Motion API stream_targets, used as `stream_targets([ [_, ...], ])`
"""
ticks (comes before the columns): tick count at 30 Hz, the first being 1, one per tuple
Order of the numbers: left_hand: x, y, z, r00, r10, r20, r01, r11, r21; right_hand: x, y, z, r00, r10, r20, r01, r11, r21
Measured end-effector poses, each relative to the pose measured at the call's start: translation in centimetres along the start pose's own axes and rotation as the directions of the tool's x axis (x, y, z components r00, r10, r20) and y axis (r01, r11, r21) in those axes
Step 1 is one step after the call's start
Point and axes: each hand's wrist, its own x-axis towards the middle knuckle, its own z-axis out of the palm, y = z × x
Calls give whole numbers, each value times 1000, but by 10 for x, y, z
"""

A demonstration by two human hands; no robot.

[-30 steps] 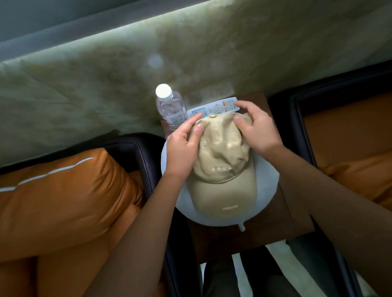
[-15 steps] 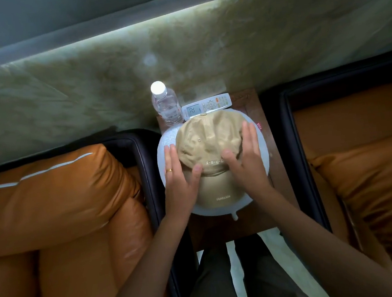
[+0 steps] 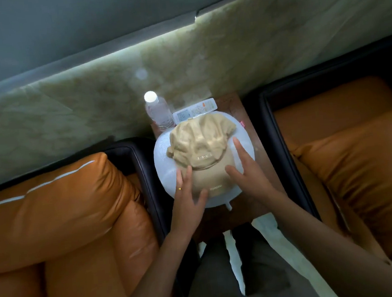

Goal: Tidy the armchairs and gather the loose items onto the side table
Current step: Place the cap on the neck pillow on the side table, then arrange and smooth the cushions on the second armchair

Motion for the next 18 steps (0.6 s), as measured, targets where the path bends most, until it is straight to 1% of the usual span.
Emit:
stream_targets([
  [2,-18,-3,8,999,-33,26,33,999,1,-19,9,-2,999,36,3,-36,999,-15],
  [6,-46,1,27,999,-45,-14,44,999,-22,-54,15,-3,996,90,-17,-91,996,-25],
  [7,-53,3,31,999,-47,-12,47,999,-20,-63,16,-3,994,107,-23,-107,994,-16],
  [9,-65,7,39,999,-38,-1,38,999,15,-82,18,-5,995,96,-14,-95,994,53],
  [11,-76,13,47,1000,2,19,-3,998,55,-102,25,-10,997,81,-9,-80,993,90],
  [13,-85,22,59,997,44,68,-51,995,91,-122,33,-17,991,128,-39,-126,990,62],
  [15,-96,36,78,985,59,164,-81,987,136,-144,44,-28,980,180,-90,-178,984,31],
  [18,-112,72,118,949,67,309,-124,978,170,-175,64,-59,974,168,-149,-161,985,56],
])
